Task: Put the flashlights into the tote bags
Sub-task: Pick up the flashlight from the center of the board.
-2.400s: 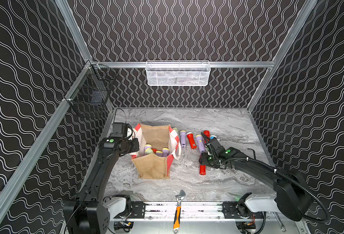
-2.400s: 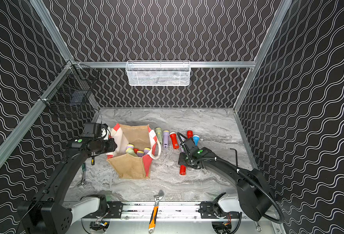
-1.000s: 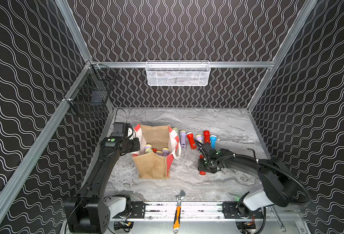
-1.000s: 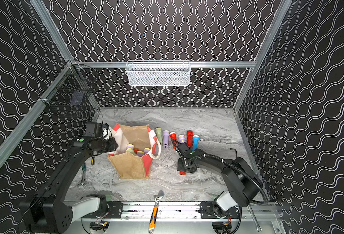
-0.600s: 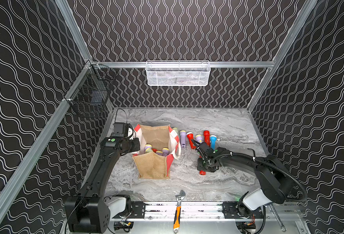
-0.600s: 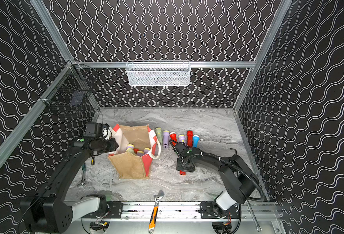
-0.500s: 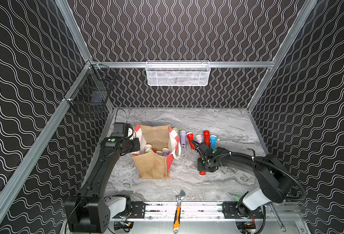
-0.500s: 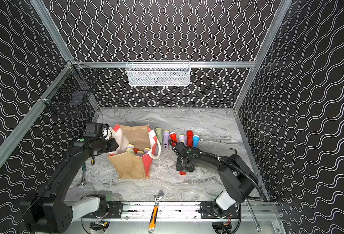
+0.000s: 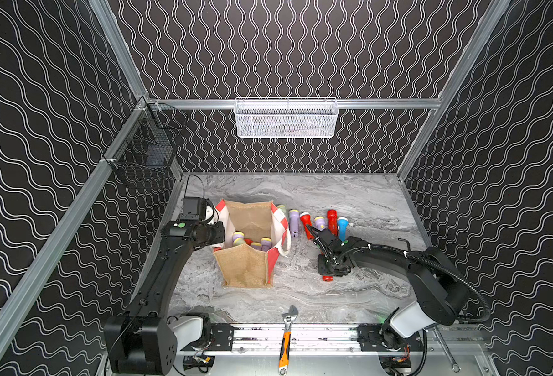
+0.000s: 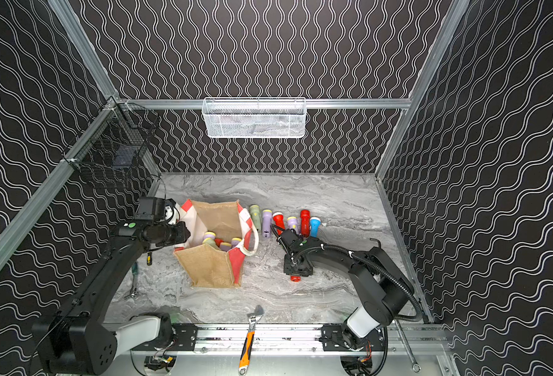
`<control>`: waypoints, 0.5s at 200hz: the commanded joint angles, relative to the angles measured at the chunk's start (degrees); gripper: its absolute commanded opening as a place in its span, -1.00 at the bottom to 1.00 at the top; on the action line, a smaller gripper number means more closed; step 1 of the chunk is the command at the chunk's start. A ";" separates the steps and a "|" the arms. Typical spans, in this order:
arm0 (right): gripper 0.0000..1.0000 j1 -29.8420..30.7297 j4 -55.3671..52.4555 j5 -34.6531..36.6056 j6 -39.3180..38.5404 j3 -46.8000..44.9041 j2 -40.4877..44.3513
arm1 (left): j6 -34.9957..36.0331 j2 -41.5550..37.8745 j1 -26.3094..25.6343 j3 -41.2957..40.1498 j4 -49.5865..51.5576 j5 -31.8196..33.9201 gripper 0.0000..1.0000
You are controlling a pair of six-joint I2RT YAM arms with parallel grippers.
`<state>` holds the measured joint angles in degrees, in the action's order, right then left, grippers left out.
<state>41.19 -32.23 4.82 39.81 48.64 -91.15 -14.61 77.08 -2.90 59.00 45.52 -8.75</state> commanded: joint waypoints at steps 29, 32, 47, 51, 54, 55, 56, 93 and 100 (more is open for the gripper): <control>-0.37 0.06 -1.94 0.03 -0.64 1.11 1.41 | 1.16 -0.28 0.08 0.32 0.46 -0.14 -0.47; -0.37 -0.01 -2.08 0.07 -0.76 1.37 1.68 | 1.09 -0.35 0.08 0.31 0.45 -0.13 -0.47; -0.40 0.02 -2.66 0.13 -1.42 2.85 3.09 | 0.92 -0.61 0.08 0.52 0.38 -0.38 -0.47; -0.40 0.03 -2.75 0.13 -1.68 3.34 3.55 | 0.97 -0.69 0.08 0.47 0.44 -0.44 -0.47; -0.41 0.03 -2.81 0.00 -1.82 3.65 3.86 | 0.94 -0.77 0.08 0.50 0.40 -0.48 -0.47; -0.41 0.03 -2.82 -0.08 -1.88 3.74 4.00 | 0.92 -0.82 0.08 0.54 0.43 -0.48 -0.47; -0.41 0.08 -2.83 -0.08 -1.90 3.83 4.07 | 0.91 -0.85 0.08 0.52 0.39 -0.48 -0.47; -0.45 0.16 -4.12 -0.91 -4.22 10.64 7.76 | 0.91 -1.55 0.08 0.62 0.39 -0.82 -0.47; -0.45 0.20 -4.37 -1.03 -4.79 12.11 8.30 | 0.90 -1.71 0.08 0.50 0.31 -0.79 -0.47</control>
<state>41.23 -35.14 3.95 36.80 56.60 -84.49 -14.61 75.70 -2.90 59.29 46.35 -8.93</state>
